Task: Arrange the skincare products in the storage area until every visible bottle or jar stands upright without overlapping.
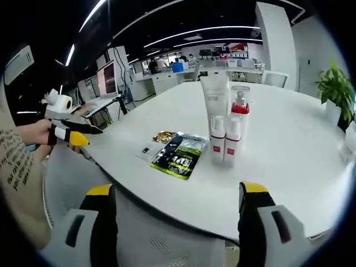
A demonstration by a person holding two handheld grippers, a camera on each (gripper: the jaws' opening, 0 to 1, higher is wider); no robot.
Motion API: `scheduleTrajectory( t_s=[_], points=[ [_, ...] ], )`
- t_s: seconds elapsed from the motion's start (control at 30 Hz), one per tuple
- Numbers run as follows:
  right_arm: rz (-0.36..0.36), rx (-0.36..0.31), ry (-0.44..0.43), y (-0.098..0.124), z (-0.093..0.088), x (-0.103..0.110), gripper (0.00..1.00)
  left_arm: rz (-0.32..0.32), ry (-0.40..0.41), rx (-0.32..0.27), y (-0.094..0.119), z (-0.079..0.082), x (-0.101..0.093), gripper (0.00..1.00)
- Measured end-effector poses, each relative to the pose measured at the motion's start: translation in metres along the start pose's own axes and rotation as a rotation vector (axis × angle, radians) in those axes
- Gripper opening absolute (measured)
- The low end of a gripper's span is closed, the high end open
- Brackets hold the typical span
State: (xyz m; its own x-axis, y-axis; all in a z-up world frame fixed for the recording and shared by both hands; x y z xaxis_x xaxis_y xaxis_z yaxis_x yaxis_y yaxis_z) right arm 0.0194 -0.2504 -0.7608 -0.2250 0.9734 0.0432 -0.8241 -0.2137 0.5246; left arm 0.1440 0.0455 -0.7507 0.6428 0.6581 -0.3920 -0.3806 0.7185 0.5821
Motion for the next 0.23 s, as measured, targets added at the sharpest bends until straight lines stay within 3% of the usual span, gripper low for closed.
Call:
scheduleTrajectory(
  t_s=[0.07,0.23],
  points=[
    [0.000,0.001,0.002,0.007,-0.001,0.013,0.91,-0.001,-0.001,0.002,0.000,0.000,0.000,0.95],
    [0.009,0.009,0.010,0.008,0.000,0.019,0.91,0.003,0.003,-0.009,0.002,0.002,0.000,0.95]
  ],
)
Point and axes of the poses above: the point that each gripper's makers call its tool centre point, and the gripper's own axes: y roughly backward along the fingers, x roughly to its left, z roughly out of its top, the point moved 6 cm from there along y, roughly backward along the fingers, and after that the axes turned 7 degrees about y, right-handed, at the moved point
